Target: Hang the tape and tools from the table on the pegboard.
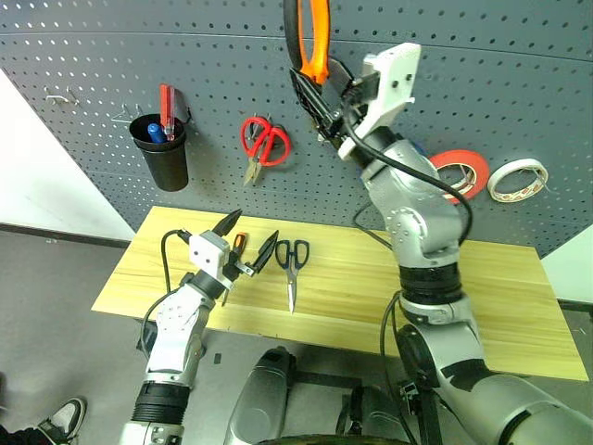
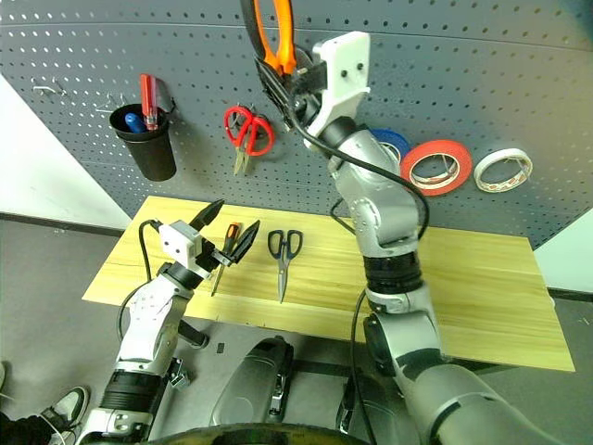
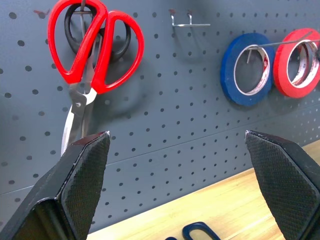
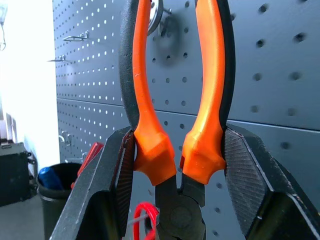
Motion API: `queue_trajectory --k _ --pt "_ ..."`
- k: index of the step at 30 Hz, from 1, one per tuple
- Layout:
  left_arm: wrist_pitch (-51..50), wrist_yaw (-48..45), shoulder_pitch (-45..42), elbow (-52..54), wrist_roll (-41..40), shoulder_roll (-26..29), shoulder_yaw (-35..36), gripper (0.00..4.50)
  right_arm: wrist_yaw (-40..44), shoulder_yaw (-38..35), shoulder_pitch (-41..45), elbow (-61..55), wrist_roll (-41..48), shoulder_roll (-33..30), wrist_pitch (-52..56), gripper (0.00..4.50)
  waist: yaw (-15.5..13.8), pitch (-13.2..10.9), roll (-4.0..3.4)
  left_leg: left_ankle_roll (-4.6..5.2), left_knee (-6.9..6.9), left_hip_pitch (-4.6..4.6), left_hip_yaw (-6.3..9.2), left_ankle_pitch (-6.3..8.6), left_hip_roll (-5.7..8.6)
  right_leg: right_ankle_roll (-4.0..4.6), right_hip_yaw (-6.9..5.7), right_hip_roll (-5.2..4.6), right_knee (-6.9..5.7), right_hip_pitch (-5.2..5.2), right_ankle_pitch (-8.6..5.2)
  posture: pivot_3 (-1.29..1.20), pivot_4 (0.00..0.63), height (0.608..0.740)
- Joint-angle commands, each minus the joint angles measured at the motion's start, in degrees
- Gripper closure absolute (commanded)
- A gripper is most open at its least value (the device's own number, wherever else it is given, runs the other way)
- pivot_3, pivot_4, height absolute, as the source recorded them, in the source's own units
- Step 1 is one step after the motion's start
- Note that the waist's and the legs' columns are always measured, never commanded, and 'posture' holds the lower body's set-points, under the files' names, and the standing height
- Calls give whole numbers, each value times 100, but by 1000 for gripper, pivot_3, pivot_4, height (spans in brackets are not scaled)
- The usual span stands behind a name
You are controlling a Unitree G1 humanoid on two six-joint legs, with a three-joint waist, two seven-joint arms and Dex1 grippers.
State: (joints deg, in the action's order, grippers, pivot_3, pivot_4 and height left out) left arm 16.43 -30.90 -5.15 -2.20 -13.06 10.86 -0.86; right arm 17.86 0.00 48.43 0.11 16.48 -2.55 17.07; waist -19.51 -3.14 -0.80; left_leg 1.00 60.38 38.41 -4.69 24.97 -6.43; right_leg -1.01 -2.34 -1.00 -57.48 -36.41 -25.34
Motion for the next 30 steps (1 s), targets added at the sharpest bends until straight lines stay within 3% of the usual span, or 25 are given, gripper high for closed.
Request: queue_trajectory --k 1,11,30 --pt "32 42 -32 226 0 -1 -7 0 -61 -35 398 411 -144 133 -612 2299 -7 0 0 0 1 2 -1 0 0 0 0 0 -1 0 0 389 83 629" --pt "-89 94 47 463 -8 39 -33 0 -665 -284 886 1784 -527 166 -1444 2299 -14 0 0 -1 8 11 -9 0 -1 1 -2 -8 -11 -5 -1 406 92 629" --pt "-257 146 82 706 -11 136 -12 0 -1070 -200 542 1877 -813 223 -1245 2299 -28 0 0 -1 18 16 -16 0 -1 2 -3 -17 -40 -12 -1 422 95 629"
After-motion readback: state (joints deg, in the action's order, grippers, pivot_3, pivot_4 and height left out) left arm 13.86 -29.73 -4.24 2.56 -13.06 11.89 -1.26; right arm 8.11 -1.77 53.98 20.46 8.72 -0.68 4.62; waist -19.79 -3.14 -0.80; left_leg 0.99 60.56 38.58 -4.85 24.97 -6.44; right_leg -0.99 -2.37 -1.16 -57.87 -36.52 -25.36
